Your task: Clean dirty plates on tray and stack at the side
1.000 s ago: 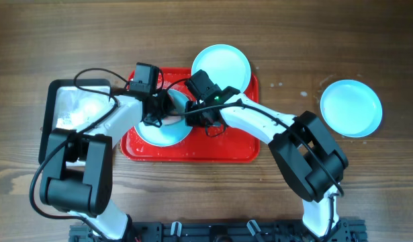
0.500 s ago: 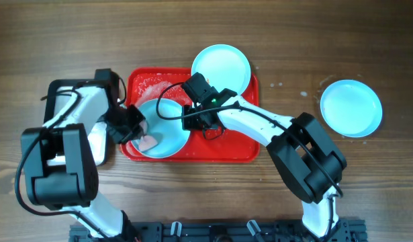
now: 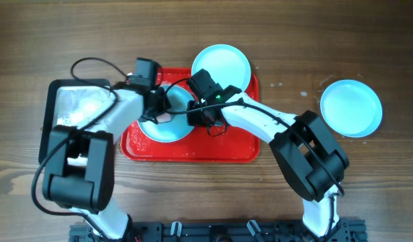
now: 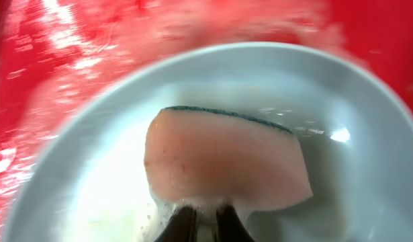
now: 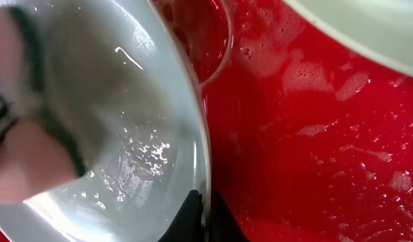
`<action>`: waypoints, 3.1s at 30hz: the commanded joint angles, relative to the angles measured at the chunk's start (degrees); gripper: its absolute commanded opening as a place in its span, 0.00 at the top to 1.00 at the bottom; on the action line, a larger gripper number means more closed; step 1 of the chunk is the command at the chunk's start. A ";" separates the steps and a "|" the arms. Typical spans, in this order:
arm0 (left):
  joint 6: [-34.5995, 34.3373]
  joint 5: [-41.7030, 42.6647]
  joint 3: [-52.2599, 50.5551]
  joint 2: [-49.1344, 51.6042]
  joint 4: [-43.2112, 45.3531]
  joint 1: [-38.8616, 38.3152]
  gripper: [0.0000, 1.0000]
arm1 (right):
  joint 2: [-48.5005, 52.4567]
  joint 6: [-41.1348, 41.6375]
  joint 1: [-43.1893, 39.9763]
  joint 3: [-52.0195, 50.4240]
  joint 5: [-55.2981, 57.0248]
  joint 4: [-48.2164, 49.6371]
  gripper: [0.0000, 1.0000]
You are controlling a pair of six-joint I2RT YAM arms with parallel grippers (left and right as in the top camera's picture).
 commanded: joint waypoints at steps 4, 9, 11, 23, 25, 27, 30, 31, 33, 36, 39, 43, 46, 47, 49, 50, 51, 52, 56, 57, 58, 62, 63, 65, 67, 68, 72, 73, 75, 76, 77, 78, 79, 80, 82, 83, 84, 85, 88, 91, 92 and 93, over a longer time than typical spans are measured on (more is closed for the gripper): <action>6.82 12.52 -2.16 4.22 -2.84 -6.97 0.96 | 1.29 -1.11 0.94 -0.46 -1.16 0.02 0.96; 8.00 4.28 -2.16 4.22 -17.86 -5.33 0.96 | 1.29 -1.14 0.94 -0.46 -1.16 0.04 0.96; 5.27 -4.13 -2.16 4.22 -18.01 -4.22 0.96 | 1.29 -1.14 0.94 -0.46 -1.16 0.00 0.96; -5.73 -26.97 -2.12 4.22 -8.41 -1.14 0.96 | 1.29 -1.14 0.94 -0.46 -1.14 -0.09 0.96; -4.31 -11.65 -2.10 4.22 -8.41 -1.11 0.96 | 1.29 -1.16 0.94 -0.46 -1.14 -0.09 0.96; 3.76 4.31 -2.10 4.22 -6.12 -1.14 0.96 | 1.29 -1.14 0.94 -0.46 -1.16 -0.04 0.96; 13.05 20.13 -2.10 4.22 -5.33 -1.11 0.96 | 1.29 -1.31 0.94 -0.46 -1.16 -0.04 0.96; 14.60 23.21 -2.10 4.22 -5.49 -1.11 0.96 | 1.29 -1.36 0.94 -0.46 -1.16 -0.04 0.96; 15.85 26.97 -2.05 4.22 -5.77 -0.94 0.96 | 1.29 -1.38 0.94 -0.46 -1.18 -0.07 0.96; 15.78 27.26 0.59 4.22 -11.45 1.07 0.96 | 1.29 -1.97 0.94 -0.46 -1.84 -0.04 0.96; 15.78 24.81 8.24 4.20 -23.10 5.42 0.96 | 1.29 -2.21 0.94 -0.46 -2.97 0.20 0.96; 15.80 14.32 21.18 3.48 -35.52 9.01 0.96 | -0.92 -2.71 -0.28 -0.44 -4.59 0.31 0.96; 15.76 12.48 26.53 1.49 -37.75 9.01 0.96 | -5.64 -3.89 -1.88 -0.44 -4.20 -0.48 0.96; 15.52 11.52 27.56 0.13 -37.79 9.07 0.96 | -7.93 -4.00 -2.47 -0.44 -3.52 -1.57 0.96; 15.30 9.03 27.67 -1.73 -37.94 9.07 0.96 | -12.72 -5.35 -3.50 -0.44 -1.46 -4.31 0.96; 15.06 7.30 27.67 -2.29 -38.21 9.07 0.96 | -15.02 -5.40 -3.85 -0.44 -0.07 -5.70 0.96; 14.75 6.08 27.67 -2.56 -38.47 9.07 0.96 | -18.01 -5.40 -4.20 -0.44 1.92 -7.43 0.96; 13.75 4.85 27.67 -2.56 -38.73 9.07 0.96 | -21.49 -5.38 -4.57 -0.44 3.98 -9.31 0.96; 13.77 4.87 27.67 -2.56 -38.77 9.05 0.96 | -33.55 -5.18 -9.42 -0.44 7.82 -17.40 0.96; 13.77 4.87 27.67 -2.56 -38.77 9.05 0.96 | -36.70 -5.29 -12.37 -0.44 8.02 -20.04 0.96; 13.77 4.87 27.67 -2.56 -38.77 9.05 0.96 | -38.51 -5.40 -14.34 -0.44 8.02 -21.64 0.96; 13.77 4.90 27.67 -2.56 -38.82 9.03 0.96 | -43.04 -6.84 -23.12 -0.44 9.11 -27.43 0.96; 13.70 4.90 27.67 -2.56 -38.82 8.85 0.96 | -43.32 -6.88 -26.29 -0.44 9.33 -29.18 0.95; 13.62 4.90 27.67 -2.54 -38.75 8.15 0.96 | -43.43 -7.45 -33.75 -0.44 9.29 -32.26 0.96; 13.62 4.90 27.67 -2.54 -38.56 7.37 0.96 | -43.43 -10.19 -42.05 -0.44 9.29 -33.81 0.96; 13.62 4.90 27.67 -2.54 -38.53 6.97 0.96 | -43.43 -11.02 -44.70 -0.44 9.29 -34.01 0.96; 13.62 4.90 27.65 -2.54 -38.29 5.86 0.96 | -43.17 -13.29 -58.95 -0.48 9.29 -33.16 0.96; 13.62 4.90 27.65 -2.54 -38.16 5.64 0.96 | -42.97 -14.19 -61.57 -0.48 8.98 -32.89 0.96; 13.62 4.87 27.65 -2.54 -38.01 5.42 0.96 | -42.75 -16.59 -66.47 -0.48 7.56 -32.79 0.96; 13.62 4.87 27.65 -2.54 -37.73 5.42 0.96 | -42.75 -17.79 -67.98 -0.50 8.44 -32.81 0.96; 13.62 4.87 27.65 -2.54 -37.59 5.42 0.96 | -42.75 -17.81 -68.50 -0.55 9.25 -32.76 0.96; 13.62 4.87 27.65 -2.54 -37.59 5.42 0.96 | -42.75 -17.77 -69.13 -1.09 10.47 -32.44 0.96; 13.62 4.90 27.65 -2.54 -37.59 5.42 0.96 | -42.42 -17.88 -69.57 -1.49 10.54 -32.33 0.96; 13.62 4.90 27.65 -2.54 -37.53 5.42 0.96 | -42.27 -20.41 -69.33 -1.64 9.14 -32.04 0.96; 13.64 4.87 27.65 -2.54 -36.85 5.44 0.96 | -43.01 -24.59 -66.90 -1.62 6.45 -31.74 0.96; 13.62 4.61 27.65 -2.54 -36.35 5.46 0.96 | -44.15 -25.70 -63.80 -1.62 6.43 -31.67 0.96; 12.61 4.46 27.65 -2.54 -35.58 5.68 0.96 | -45.44 -26.97 -58.71 -1.62 6.95 -31.71 0.96; 10.32 4.50 27.65 -2.54 -34.93 6.54 0.96 | -46.10 -27.04 -53.83 -1.62 8.24 -31.93 0.96; 9.44 4.70 27.65 -2.54 -34.64 9.09 0.96 | -45.92 -23.37 -40.26 -1.62 16.02 -31.98 0.95; 9.46 5.07 27.67 -2.54 -34.71 15.10 0.96 | -43.74 -16.98 -21.33 -1.62 27.65 -29.38 0.96; 9.49 5.57 27.65 -2.54 -34.73 16.41 0.96 | -42.32 -15.45 -16.79 -1.62 30.77 -28.26 0.96; 9.49 6.05 27.67 -2.54 -34.75 17.53 0.96 | -40.46 -14.29 -12.50 -1.62 34.14 -27.06 0.96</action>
